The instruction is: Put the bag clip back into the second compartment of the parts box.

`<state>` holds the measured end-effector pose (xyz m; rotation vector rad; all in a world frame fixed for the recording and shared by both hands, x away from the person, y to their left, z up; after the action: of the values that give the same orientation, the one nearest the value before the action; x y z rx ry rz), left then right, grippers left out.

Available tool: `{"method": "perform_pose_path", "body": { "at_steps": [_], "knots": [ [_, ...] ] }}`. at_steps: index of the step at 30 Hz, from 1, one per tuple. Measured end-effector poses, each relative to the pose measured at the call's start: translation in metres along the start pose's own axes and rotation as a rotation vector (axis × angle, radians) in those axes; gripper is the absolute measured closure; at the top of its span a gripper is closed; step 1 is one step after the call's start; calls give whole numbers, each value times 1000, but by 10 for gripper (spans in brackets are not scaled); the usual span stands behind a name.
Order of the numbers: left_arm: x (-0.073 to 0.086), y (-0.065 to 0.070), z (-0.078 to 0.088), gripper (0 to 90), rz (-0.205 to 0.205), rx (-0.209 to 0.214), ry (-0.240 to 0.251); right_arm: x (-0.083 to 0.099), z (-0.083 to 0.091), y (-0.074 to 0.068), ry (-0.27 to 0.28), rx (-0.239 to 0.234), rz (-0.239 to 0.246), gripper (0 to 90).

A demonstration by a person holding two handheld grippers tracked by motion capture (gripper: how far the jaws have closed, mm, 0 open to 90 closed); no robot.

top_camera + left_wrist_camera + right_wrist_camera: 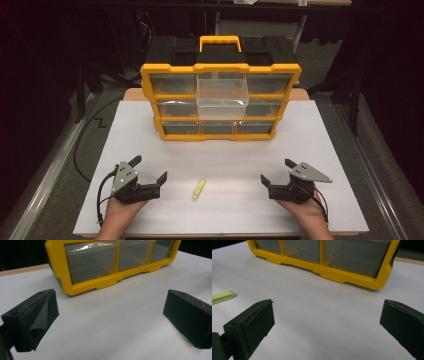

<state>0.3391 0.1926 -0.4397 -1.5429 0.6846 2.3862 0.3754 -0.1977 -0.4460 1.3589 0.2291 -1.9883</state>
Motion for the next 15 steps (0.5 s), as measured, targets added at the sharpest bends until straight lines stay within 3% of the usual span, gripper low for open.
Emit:
{"method": "perform_pose_path", "body": {
  "at_steps": [5,11,15],
  "knots": [
    [-1,-1,1,14,28,9,3,-11,-16,-15,-22,-64,1,3],
    [-1,-1,2,7,11,6,8,-25,-33,-35,-48,-142,17,33],
    [3,-2,0,6,5,-1,-34,-35,-46,-50,-39,-207,40,50]
  ]
}}
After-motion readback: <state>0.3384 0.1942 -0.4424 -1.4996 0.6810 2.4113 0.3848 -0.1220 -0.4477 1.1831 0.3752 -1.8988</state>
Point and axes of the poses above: each handheld gripper's, and its own axes: z roughly backward along the jaws, x roughly out of its underside, y roughly to its right, the point moved 7 cm from there along -z, roughly forward along the jaws, and after that the axes turned 14 degrees about z, right-handed, at the moved point
